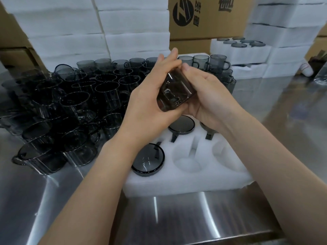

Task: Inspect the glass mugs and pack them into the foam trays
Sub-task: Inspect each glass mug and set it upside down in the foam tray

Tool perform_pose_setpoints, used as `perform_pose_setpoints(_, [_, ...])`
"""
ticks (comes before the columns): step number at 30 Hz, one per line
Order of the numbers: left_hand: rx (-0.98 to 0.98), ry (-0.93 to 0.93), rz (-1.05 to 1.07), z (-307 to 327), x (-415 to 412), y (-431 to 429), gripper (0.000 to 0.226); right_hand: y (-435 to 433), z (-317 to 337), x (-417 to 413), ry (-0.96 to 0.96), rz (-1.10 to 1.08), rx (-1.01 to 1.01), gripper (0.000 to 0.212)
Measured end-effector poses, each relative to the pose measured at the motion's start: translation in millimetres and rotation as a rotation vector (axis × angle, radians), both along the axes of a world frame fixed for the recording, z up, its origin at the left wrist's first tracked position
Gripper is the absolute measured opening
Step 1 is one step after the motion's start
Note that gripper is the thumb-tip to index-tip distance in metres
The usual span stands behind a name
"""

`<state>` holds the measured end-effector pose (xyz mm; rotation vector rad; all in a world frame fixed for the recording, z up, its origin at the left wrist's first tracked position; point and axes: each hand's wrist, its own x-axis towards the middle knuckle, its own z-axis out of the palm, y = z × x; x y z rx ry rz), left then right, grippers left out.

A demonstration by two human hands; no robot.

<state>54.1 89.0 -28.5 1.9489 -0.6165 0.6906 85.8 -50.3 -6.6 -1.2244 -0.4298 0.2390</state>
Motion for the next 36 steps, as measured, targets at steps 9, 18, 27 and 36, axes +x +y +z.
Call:
perform_pose_setpoints(9, [-0.045, 0.123, 0.021, 2, 3, 6, 0.090, -4, -3, 6, 0.130, 0.167, 0.021, 0.049])
perform_pose_setpoints(18, [-0.044, 0.011, 0.158, 3, -3, -1, 0.073, 0, -1, 5, -0.016, -0.191, -0.127, 0.043])
perform_pose_setpoints(27, [-0.119, -0.030, -0.025, -2, 2, 6, 0.076, -7, -1, 9, 0.278, 0.166, 0.103, 0.061])
perform_pose_setpoints(36, [-0.034, 0.096, -0.007, -5, 7, 6, 0.098, -5, -8, 10, -0.046, 0.003, -0.078, 0.043])
